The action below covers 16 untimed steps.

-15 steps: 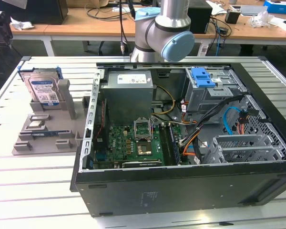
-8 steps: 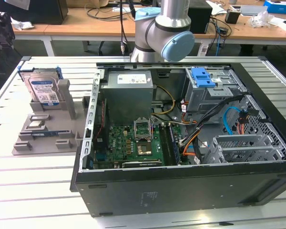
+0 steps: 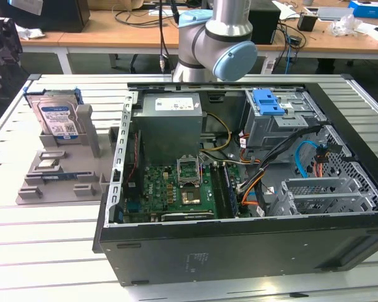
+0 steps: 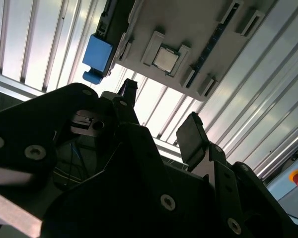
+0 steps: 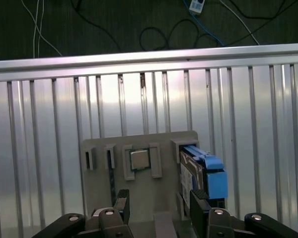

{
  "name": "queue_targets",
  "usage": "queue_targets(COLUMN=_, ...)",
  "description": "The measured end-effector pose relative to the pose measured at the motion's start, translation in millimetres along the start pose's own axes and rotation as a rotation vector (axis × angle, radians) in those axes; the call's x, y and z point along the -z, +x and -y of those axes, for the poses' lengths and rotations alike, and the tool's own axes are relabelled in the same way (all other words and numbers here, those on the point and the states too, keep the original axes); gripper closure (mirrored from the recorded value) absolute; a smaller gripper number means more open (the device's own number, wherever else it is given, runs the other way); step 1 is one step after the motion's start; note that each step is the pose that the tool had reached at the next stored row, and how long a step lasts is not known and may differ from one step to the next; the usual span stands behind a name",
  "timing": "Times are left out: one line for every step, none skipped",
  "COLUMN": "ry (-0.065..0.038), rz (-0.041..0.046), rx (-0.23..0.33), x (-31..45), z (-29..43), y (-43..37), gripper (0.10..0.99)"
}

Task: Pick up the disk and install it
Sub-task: 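Pick up the disk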

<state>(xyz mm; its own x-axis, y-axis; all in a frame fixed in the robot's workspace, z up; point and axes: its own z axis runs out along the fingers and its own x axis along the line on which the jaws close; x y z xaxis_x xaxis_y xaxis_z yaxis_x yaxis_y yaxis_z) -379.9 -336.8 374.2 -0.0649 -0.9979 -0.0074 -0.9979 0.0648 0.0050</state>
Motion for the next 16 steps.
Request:
queue_targets(ry=0.0, rz=0.0, rx=0.0, x=-0.5, z=0.5, y=0.0, gripper=0.486)
queue_targets(ry=0.0, rz=0.0, rx=0.0, x=-0.7, z=0.7, y=-0.1, gripper=0.486)
queue_targets(ry=0.0, rz=0.0, rx=0.0, x=-1.0, z=0.9, y=-0.1, gripper=0.486)
queue_targets(ry=0.0, rz=0.0, rx=0.0, x=-1.4, z=1.3, y=-0.1, gripper=0.486)
queue_targets(ry=0.0, rz=0.0, rx=0.0, x=-1.6, z=1.5, y=-0.1, gripper=0.486)
queue_targets(ry=0.0, rz=0.0, rx=0.0, x=-1.9, z=1.8, y=-0.1, gripper=0.486)
queue_targets(ry=0.0, rz=0.0, rx=0.0, x=-2.3, z=2.5, y=-0.2, gripper=0.486)
queue_targets(ry=0.0, rz=0.0, rx=0.0, x=-2.7, z=2.8, y=-0.2, gripper=0.486)
queue_targets(ry=0.0, rz=0.0, rx=0.0, x=-3.1, z=3.2, y=-0.2, gripper=0.486)
queue_targets(ry=0.0, rz=-0.0001, rx=0.0, x=-3.5, z=3.8, y=-0.3, gripper=0.486)
queue_targets(ry=0.0, rz=-0.0001, rx=0.0, x=-4.0, z=4.3, y=-0.3, gripper=0.486)
queue_targets(ry=0.0, rz=-0.0001, rx=0.0, x=-8.9, z=10.4, y=-0.8, gripper=0.486)
queue_targets(ry=0.0, rz=-0.0001, rx=0.0, x=-10.8, z=13.2, y=-1.5, gripper=0.486)
queue_targets(ry=0.0, rz=-0.0024, rx=0.0, x=-13.9, z=19.3, y=-13.6, gripper=0.486)
queue_targets(ry=0.0, rz=-0.0027, rx=0.0, x=-15.4, z=19.5, y=-21.7, gripper=0.486)
queue_targets(ry=0.0, rz=-0.0027, rx=0.0, x=-15.8, z=19.3, y=-24.1, gripper=0.486)
